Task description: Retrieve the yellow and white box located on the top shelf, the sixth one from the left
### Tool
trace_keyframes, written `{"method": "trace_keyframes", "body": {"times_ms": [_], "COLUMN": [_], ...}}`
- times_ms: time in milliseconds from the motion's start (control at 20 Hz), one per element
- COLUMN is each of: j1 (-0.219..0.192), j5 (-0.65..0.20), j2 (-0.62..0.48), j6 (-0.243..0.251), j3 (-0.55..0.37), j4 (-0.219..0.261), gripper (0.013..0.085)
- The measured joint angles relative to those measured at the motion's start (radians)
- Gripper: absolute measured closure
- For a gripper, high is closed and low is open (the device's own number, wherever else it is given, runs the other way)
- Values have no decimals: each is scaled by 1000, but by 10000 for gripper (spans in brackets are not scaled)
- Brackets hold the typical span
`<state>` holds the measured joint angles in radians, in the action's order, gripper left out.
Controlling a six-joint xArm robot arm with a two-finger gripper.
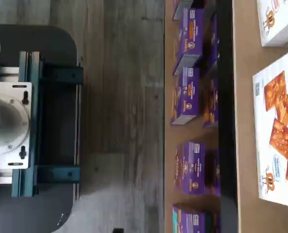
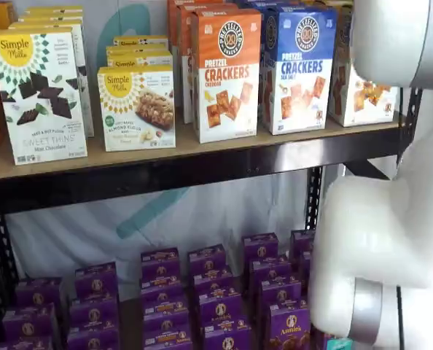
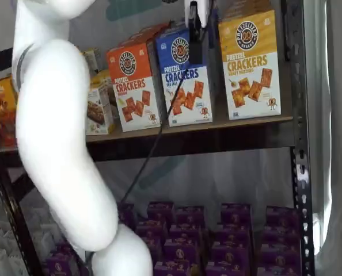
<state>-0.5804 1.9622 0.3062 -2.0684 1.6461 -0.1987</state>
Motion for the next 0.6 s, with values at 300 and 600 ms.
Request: {"method": "trace_keyframes", "body": {"times_ms": [300,600], "j1": [24,-22], "j5": [44,28], "j2": [-25,-42], "j6": [6,10], "j3": [37,67], "j4": [46,-56], "gripper": [130,130]}}
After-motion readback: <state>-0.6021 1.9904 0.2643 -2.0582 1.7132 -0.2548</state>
